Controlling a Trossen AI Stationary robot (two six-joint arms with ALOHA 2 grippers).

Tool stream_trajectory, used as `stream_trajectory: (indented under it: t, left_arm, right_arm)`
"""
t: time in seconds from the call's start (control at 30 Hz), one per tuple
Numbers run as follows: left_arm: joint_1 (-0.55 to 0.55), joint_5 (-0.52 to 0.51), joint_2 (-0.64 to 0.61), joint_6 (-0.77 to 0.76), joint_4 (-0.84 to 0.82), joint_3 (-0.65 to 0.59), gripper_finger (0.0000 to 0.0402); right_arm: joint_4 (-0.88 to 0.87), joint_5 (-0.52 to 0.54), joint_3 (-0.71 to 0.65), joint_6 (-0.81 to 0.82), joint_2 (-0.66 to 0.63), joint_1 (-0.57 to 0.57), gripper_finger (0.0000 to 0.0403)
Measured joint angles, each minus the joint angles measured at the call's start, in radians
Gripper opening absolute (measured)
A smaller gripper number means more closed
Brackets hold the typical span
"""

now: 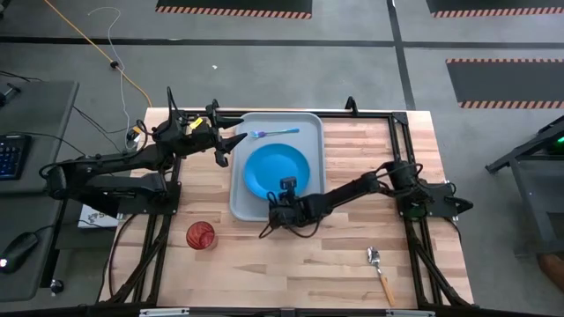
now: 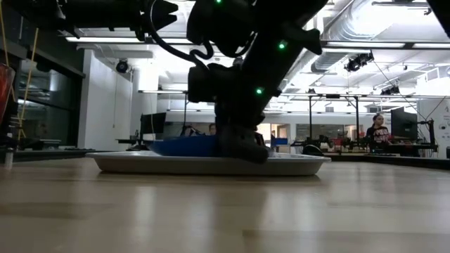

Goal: Pick and place plate/cup/fork/spoon on tray
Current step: Put the blue plate on the gray serving tray to the left of the blue fork

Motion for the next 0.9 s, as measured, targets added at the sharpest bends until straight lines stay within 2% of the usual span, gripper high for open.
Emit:
stream_trajectory:
  t: [0.13, 0.47, 0.63, 0.77, 0.9]
  left_arm:
    - [0.0, 0.0, 0.0, 0.0, 0.0, 0.0, 0.0204]
    - [0.0, 0.0, 0.0, 0.002, -0.001, 0.0, 0.0204]
    - [0.0, 0.0, 0.0, 0.002, -0.001, 0.0, 0.0204]
    - [0.0, 0.0, 0.0, 0.002, -0.001, 0.0, 0.0204]
    - [0.0, 0.0, 0.0, 0.002, -0.004, 0.0, 0.0204]
  right_arm:
    - [0.043, -0.04, 0.0, -0.008, 0.0, -0.013, 0.0]
    - [0.052, -0.062, -0.002, 0.0, 0.002, -0.018, 0.001]
    - [0.034, -0.116, 0.001, 0.007, 0.007, -0.019, 0.0074]
    - [-0.081, -0.133, 0.054, 0.012, 0.01, -0.019, 0.0136]
    - [-0.23, -0.141, 0.143, 0.027, 0.01, -0.013, 0.0181]
